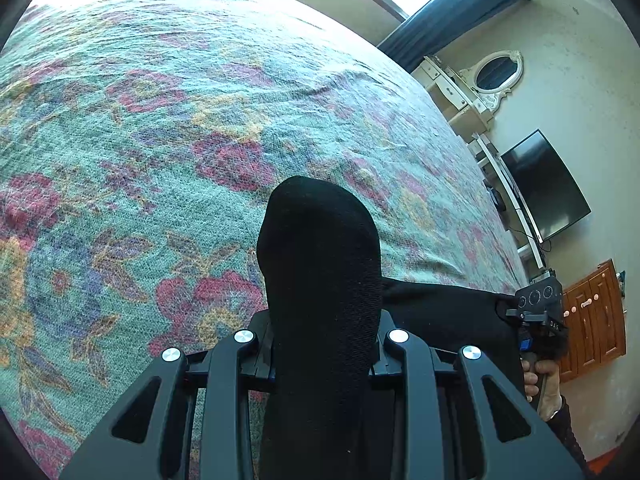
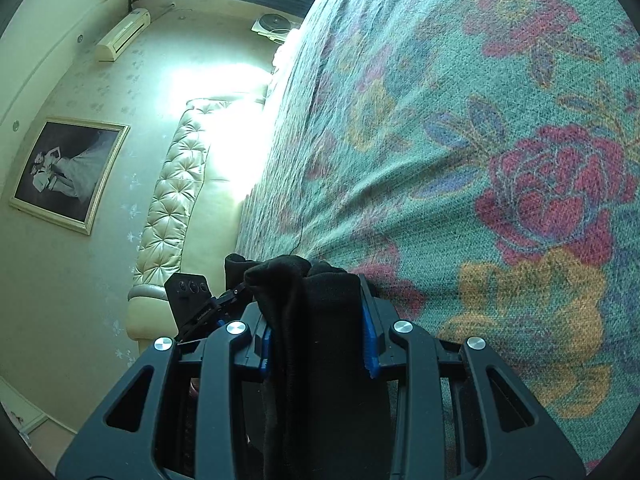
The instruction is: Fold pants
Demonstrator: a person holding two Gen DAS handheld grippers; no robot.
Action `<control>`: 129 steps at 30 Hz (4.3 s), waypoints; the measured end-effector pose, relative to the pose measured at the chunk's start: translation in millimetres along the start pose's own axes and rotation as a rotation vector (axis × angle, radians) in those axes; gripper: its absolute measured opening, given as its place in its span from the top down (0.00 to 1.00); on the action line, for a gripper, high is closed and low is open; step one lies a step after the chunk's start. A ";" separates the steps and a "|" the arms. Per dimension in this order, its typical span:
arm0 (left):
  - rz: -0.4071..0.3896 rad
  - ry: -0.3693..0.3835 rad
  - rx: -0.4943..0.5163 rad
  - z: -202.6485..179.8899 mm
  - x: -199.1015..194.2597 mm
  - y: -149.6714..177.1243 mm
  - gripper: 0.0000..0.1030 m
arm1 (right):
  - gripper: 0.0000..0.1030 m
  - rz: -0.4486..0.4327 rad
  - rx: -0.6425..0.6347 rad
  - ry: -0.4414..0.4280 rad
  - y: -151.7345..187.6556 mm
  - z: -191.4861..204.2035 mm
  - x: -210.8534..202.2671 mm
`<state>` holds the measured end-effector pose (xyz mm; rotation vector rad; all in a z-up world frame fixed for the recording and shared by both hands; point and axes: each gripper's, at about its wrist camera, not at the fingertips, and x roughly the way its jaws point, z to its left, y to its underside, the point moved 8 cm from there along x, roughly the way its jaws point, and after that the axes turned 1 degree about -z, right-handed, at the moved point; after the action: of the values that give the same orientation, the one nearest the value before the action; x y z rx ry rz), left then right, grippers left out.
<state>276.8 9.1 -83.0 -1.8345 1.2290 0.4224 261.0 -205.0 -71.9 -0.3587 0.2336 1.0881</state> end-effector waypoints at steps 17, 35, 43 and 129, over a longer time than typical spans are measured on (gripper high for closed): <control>0.027 0.107 -0.049 24.5 14.4 -0.5 0.52 | 0.54 0.014 0.081 -0.090 -8.6 -21.6 6.8; 0.003 -0.061 0.117 3.7 -19.6 52.9 0.18 | 0.36 0.017 0.050 -0.103 47.6 -26.3 -51.1; -0.034 -0.033 -0.003 12.3 -34.7 72.9 0.16 | 0.29 0.029 0.025 -0.074 80.7 -22.1 -64.2; 0.057 0.139 -0.185 -0.7 -72.3 148.8 0.68 | 0.70 0.018 0.054 -0.018 133.9 -25.9 -73.1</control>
<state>113.9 29.5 -103.5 -2.0175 1.3775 0.4594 108.3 -219.5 -92.2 -0.2992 0.2505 1.1004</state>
